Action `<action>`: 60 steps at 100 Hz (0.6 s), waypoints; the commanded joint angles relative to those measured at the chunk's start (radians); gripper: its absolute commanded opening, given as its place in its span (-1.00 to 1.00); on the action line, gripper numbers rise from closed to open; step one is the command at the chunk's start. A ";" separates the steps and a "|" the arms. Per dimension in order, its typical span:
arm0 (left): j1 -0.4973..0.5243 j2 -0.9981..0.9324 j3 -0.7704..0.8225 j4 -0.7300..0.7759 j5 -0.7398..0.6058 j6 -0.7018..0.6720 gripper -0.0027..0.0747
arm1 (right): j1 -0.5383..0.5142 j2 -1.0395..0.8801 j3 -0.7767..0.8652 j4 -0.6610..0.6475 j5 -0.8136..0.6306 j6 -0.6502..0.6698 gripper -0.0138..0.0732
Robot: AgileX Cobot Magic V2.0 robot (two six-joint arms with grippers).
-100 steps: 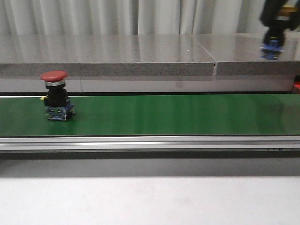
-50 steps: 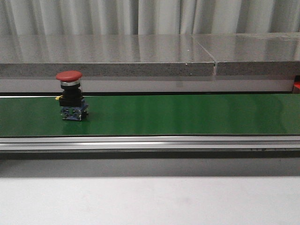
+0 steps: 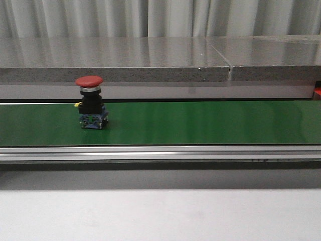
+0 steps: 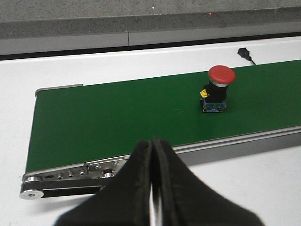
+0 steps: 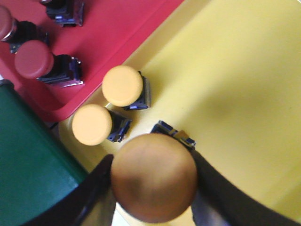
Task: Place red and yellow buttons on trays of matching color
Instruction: 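Carry the yellow button into the yellow tray and open the right gripper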
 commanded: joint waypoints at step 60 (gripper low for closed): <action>-0.009 0.007 -0.023 -0.011 -0.070 0.002 -0.99 | -0.023 0.214 -0.020 0.043 -0.155 0.012 -0.21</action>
